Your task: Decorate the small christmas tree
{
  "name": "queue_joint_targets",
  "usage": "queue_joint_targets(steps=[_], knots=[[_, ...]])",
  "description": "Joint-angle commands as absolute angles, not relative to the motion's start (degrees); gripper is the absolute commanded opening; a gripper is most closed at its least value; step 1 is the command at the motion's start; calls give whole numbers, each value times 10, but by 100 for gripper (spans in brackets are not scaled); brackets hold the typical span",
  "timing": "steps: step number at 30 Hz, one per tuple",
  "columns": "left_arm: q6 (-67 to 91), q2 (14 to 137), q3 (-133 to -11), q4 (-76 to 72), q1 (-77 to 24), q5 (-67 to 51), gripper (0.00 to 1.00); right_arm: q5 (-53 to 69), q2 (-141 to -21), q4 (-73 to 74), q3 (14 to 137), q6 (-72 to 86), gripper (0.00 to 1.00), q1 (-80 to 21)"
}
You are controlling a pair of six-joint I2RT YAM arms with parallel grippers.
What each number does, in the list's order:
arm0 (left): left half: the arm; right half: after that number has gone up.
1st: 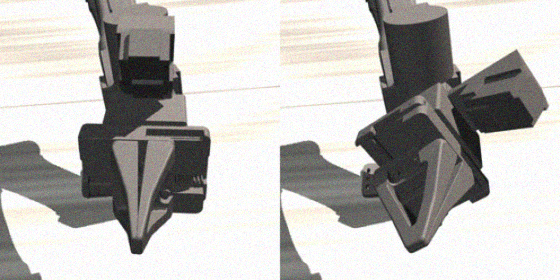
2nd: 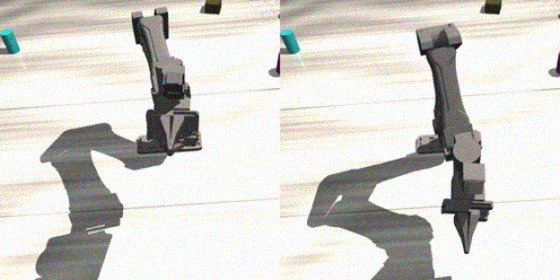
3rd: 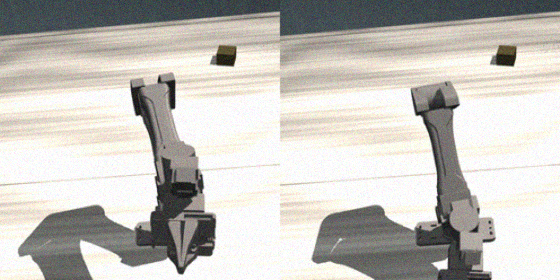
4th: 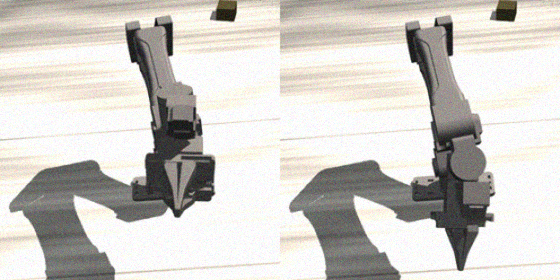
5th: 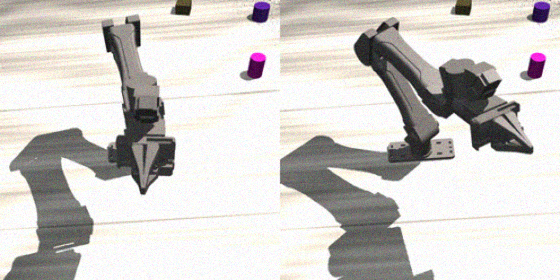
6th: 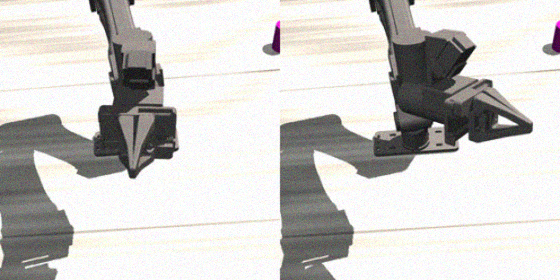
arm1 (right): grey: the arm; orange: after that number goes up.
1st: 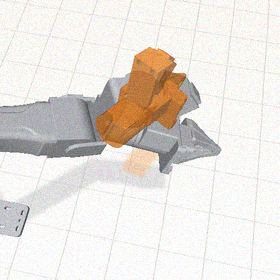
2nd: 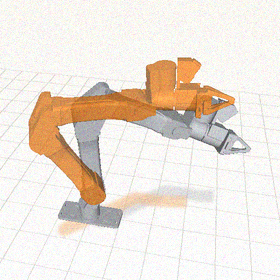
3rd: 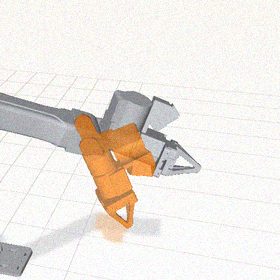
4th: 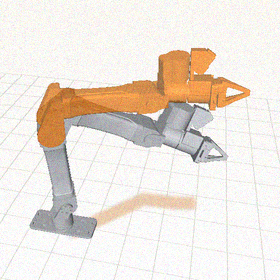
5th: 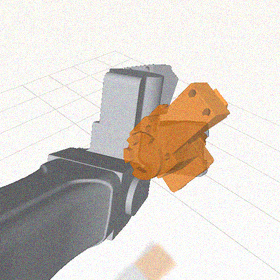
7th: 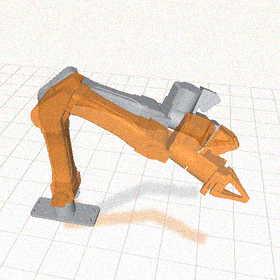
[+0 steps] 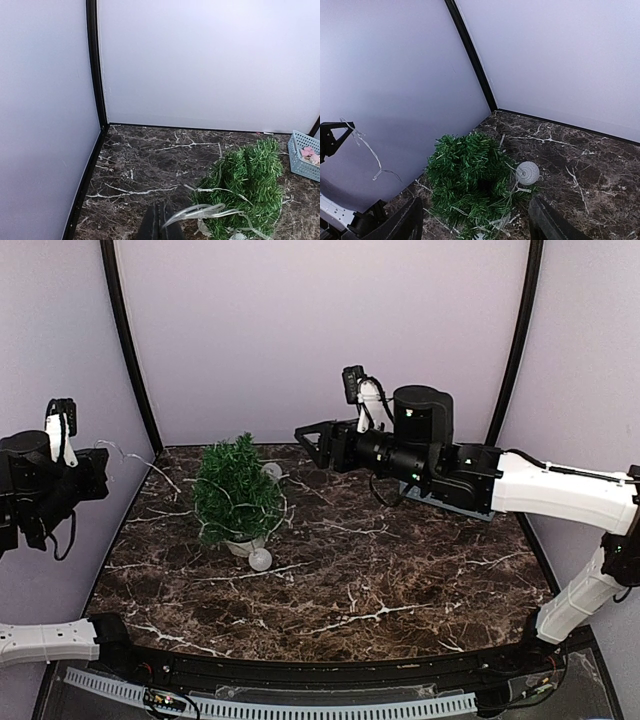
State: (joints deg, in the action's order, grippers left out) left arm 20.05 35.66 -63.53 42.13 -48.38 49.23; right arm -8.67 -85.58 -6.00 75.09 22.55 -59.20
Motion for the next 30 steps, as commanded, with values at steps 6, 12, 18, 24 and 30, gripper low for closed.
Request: queue_joint_targets(steps=[6, 12, 18, 24, 30], knots=[[66, 445, -624, 321, -427, 484, 0, -65, -855, -79, 761, 216, 77, -589], [41, 484, -602, 238, -274, 320, 0, -60, -851, -77, 758, 217, 79, -590], [34, 521, -612, 189, -211, 294, 0, -73, -847, -66, 753, 213, 79, -590], [28, 578, -645, 166, -126, 238, 0, -75, -857, -59, 757, 210, 79, -589], [11, 655, -687, 136, -81, 154, 0, -79, -862, -56, 757, 208, 80, -589]])
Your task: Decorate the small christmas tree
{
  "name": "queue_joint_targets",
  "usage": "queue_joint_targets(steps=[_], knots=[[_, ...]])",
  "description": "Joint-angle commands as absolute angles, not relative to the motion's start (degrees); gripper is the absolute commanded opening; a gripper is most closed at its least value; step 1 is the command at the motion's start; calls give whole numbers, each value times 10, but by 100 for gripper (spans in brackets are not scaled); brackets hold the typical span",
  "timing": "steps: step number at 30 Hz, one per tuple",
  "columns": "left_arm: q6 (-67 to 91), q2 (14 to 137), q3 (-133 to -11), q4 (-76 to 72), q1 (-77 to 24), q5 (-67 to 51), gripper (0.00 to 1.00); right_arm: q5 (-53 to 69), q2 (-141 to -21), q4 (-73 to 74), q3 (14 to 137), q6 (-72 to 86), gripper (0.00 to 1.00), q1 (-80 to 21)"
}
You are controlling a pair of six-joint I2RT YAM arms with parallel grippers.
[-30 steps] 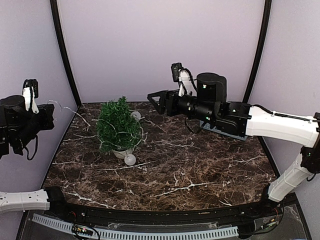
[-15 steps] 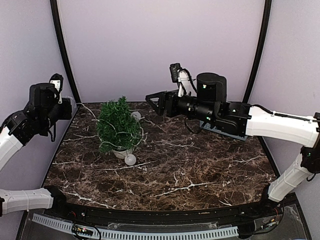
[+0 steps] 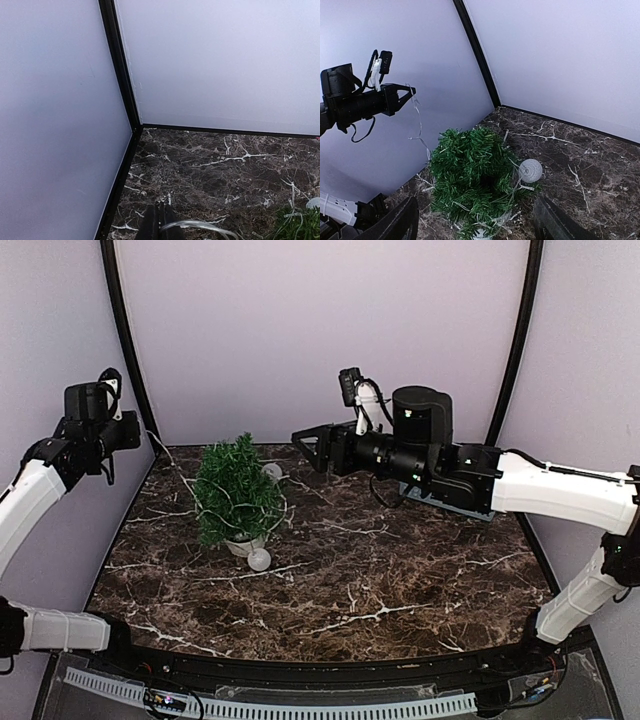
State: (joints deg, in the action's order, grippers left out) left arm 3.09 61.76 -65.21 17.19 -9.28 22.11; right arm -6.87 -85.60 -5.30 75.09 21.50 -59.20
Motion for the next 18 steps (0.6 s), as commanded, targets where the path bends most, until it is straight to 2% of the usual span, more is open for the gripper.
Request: queue_joint_targets(steps=[1, 8, 18], knots=[[8, 665, -694, 136, -75, 147, 0, -79, -862, -55, 758, 208, 80, -589], [-21, 746, -747, 105, -69, 66, 0, -69, -874, -58, 756, 211, 80, -589], [-84, 819, -797, 74, -69, -195, 0, -13, -928, -86, 792, 184, 83, -583]])
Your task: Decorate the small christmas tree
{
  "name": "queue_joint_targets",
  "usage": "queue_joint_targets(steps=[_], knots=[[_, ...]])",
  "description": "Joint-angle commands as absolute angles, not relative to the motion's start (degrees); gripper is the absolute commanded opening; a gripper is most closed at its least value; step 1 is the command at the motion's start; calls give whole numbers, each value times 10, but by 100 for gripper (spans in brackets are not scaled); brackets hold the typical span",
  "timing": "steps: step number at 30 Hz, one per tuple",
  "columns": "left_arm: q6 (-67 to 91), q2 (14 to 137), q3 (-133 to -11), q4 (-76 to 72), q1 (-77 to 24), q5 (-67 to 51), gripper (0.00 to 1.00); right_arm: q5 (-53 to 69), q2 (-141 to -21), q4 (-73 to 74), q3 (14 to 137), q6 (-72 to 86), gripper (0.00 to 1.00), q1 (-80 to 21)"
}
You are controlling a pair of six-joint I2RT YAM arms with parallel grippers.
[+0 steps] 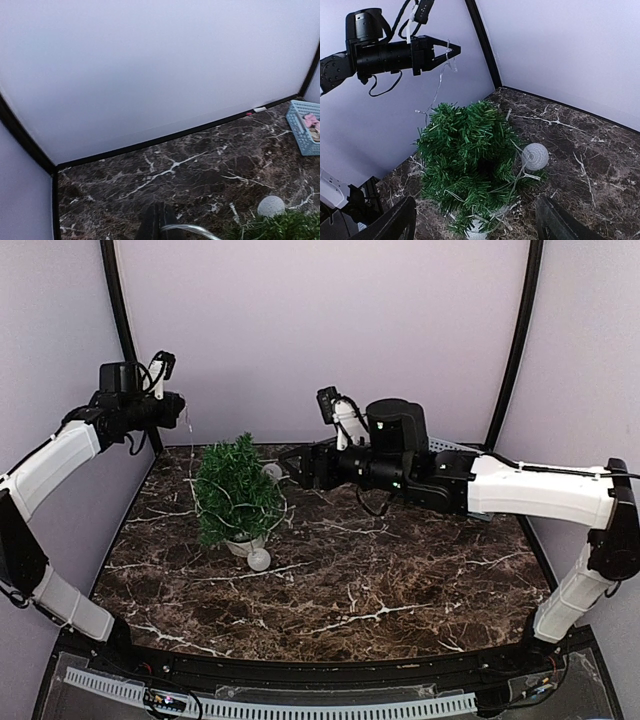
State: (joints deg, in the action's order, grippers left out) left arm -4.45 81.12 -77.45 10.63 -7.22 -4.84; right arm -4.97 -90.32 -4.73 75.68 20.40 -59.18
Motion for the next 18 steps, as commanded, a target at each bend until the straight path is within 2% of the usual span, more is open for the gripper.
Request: queue_joint_targets(steps=[1, 4, 8, 12, 18], knots=[[-87, 821, -795, 68, -69, -214, 0, 4, -935, -93, 797, 186, 84, -578], [-102, 814, -786, 45, -71, -310, 0, 67, -955, -120, 814, 187, 85, -561], [-122, 792, -758, 6, -92, -359, 0, 134, -986, -129, 850, 165, 85, -540], [-144, 795, -756, 3, -126, -356, 0, 178, -1014, -128, 889, 174, 81, -523], [-178, 844, -800, 47, -160, -338, 0, 166, -1017, -126, 886, 174, 80, -520]])
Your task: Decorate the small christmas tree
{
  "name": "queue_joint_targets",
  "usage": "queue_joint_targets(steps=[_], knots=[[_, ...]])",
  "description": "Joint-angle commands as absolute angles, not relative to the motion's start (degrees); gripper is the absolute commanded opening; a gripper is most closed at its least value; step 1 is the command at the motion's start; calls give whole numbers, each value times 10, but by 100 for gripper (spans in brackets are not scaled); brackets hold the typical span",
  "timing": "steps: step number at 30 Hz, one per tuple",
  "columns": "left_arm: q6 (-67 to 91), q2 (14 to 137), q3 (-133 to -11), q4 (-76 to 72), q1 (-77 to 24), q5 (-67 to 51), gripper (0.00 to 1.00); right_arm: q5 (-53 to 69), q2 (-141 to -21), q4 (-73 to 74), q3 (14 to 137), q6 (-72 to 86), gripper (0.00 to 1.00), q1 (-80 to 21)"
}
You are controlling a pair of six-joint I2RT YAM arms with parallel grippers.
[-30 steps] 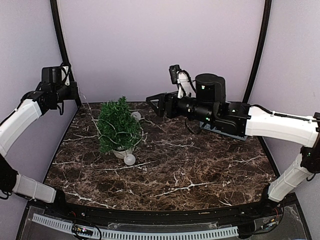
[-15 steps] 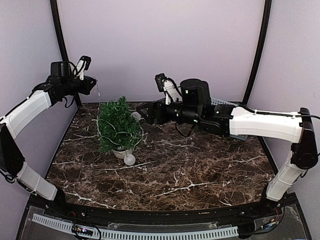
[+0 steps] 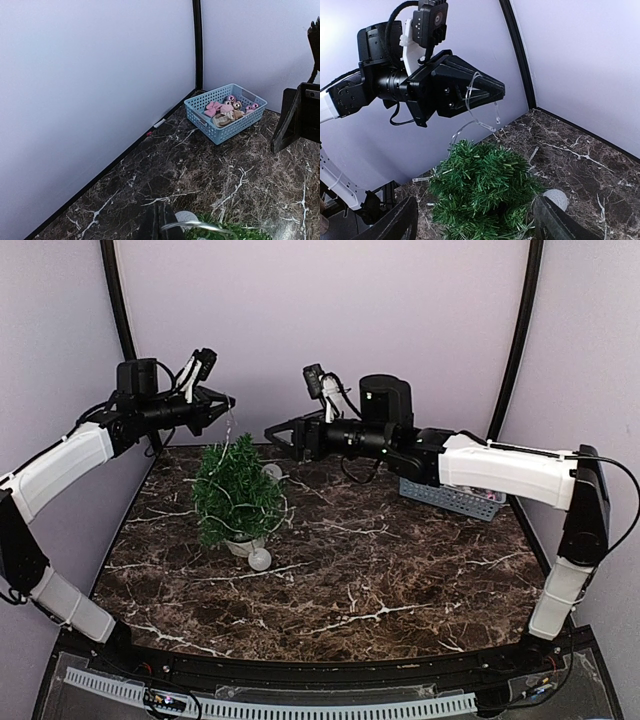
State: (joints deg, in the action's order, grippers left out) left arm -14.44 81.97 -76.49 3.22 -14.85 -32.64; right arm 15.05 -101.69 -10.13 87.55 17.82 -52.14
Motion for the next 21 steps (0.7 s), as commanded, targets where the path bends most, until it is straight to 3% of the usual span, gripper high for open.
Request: queue_joint_targets(steps=[1, 6, 10, 12, 14, 21], knots=[[-183, 850, -805, 52, -169, -340, 0, 162, -1015, -127, 880, 173, 80, -520], [-197, 873, -821, 75, -183, -325, 0, 148, -999, -123, 857, 171, 80, -519], [-197, 877, -827, 84, -185, -309, 11, 142, -993, -125, 845, 173, 80, -519], [-190, 877, -833, 91, -185, -290, 38, 139, -990, -125, 841, 175, 80, -519], [-186, 873, -835, 94, -185, -255, 57, 134, -987, -125, 836, 177, 81, -519], [-174, 822, -834, 87, -184, -97, 86, 98, -965, -117, 822, 177, 81, -517]])
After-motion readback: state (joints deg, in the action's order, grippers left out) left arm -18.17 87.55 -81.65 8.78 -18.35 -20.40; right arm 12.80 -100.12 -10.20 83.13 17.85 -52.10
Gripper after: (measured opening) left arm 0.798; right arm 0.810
